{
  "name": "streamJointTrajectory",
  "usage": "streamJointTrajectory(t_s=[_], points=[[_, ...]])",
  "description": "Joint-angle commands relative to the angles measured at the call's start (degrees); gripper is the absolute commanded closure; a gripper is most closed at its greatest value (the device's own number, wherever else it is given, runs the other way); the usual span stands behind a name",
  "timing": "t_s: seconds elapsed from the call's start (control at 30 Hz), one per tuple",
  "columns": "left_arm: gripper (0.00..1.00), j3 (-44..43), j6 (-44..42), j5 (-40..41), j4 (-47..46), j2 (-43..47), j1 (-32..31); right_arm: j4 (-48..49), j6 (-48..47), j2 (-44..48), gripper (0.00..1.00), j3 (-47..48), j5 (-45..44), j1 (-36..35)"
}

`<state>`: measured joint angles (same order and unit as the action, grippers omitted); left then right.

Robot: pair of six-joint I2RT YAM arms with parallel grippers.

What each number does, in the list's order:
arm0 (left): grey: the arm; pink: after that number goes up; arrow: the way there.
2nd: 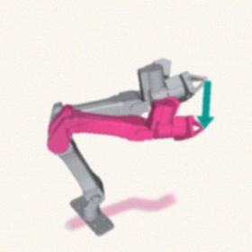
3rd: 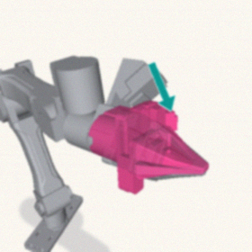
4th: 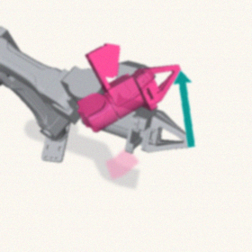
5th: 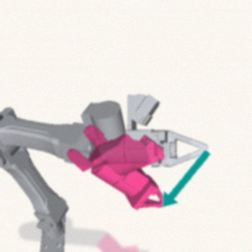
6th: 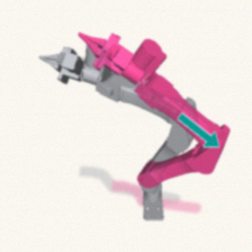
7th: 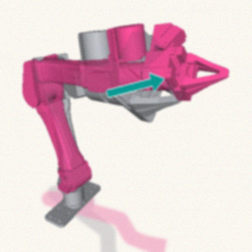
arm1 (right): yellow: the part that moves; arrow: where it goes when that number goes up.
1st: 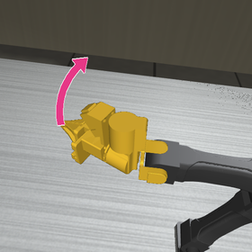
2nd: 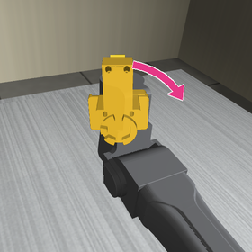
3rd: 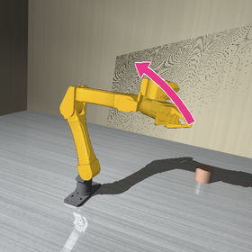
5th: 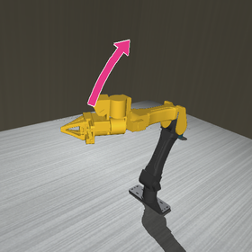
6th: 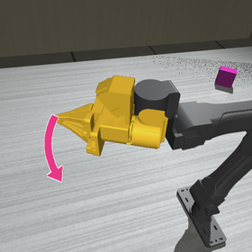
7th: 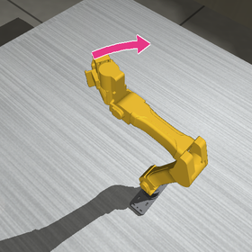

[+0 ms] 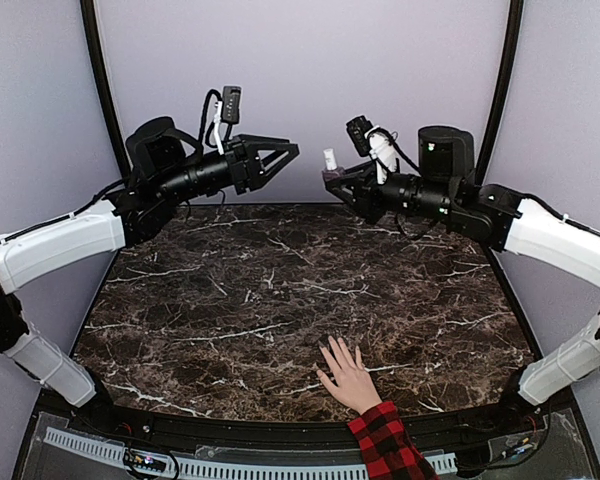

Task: Paint the nails
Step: Screw the nail polish bottle cap onto the nail polish bottle.

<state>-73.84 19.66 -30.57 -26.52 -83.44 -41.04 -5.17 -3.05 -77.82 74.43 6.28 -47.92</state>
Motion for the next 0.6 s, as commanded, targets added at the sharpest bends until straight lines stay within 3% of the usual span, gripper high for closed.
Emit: streamJointTrajectory(t_s=[0.0, 0.37, 0.57], points=[[0.46, -3.6, -1.6, 5.7, 2.7, -2.4, -1.7, 0.1, -2.7, -2.4, 1.00, 3.3, -11.9, -3.8], [0.53, -7.1, -0.8, 5.6, 3.1, -7.7, -3.4, -2.0, -6.4, -6.7, 1.00, 6.1, -23.1, -9.2], [0.70, -7.1, 0.1, 4.7, 3.0, -8.2, -3.4, -2.2, -7.6, -7.3, 1.00, 6.5, -26.0, -10.2]])
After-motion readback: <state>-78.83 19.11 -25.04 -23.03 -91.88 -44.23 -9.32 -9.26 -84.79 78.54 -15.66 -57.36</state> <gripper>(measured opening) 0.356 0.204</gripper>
